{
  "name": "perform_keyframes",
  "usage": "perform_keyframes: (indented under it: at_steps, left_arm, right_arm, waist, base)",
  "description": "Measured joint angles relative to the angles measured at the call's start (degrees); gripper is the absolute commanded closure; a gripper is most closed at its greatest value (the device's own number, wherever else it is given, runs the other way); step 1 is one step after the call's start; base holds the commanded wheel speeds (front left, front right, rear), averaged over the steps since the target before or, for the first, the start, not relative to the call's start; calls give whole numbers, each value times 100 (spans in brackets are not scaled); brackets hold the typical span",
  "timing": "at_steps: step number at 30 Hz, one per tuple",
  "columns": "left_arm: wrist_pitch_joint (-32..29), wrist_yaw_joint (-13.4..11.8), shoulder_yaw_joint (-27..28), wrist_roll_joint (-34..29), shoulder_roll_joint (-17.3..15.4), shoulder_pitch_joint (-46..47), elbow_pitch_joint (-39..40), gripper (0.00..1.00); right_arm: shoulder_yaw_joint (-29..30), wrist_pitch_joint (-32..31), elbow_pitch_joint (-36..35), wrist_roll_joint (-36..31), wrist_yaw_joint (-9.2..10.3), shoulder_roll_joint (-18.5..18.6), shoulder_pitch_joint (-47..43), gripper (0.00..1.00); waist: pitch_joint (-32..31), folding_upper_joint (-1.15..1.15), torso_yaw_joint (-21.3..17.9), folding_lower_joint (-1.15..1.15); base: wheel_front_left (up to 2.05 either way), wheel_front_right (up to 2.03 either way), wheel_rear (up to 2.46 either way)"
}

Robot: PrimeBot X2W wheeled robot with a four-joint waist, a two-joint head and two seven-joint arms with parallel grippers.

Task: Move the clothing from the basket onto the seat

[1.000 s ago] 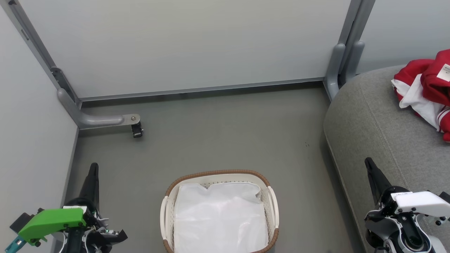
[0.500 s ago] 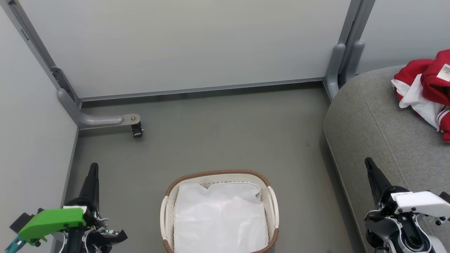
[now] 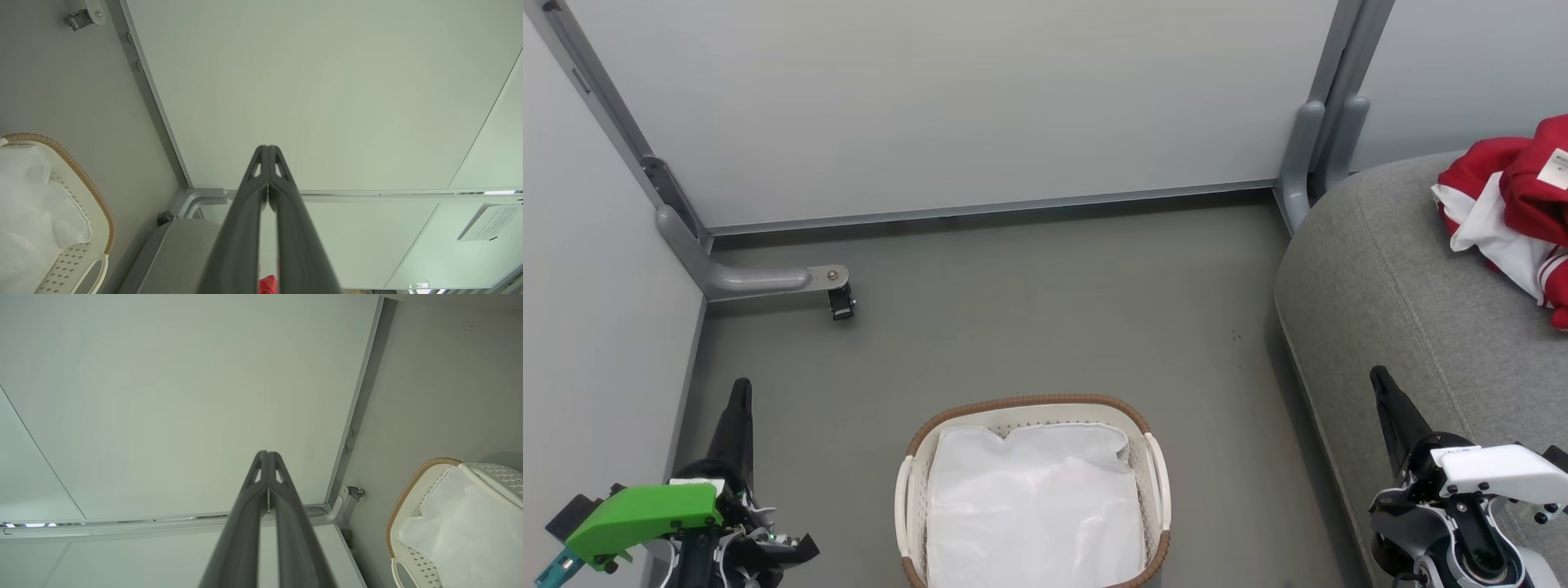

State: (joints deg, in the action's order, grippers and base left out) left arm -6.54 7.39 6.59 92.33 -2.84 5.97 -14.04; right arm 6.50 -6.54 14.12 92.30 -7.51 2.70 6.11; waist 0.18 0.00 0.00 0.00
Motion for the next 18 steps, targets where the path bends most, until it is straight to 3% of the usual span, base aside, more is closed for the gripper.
perform_keyframes:
  at_steps: [18]
  left_arm:
    - [-1,0,0,0,0,0,0,100]
  right_arm:
    - [0,0,0,0,1,0,0,100]
  waist:
    - [0,0,0,0]
  base:
    - [0,0,0]
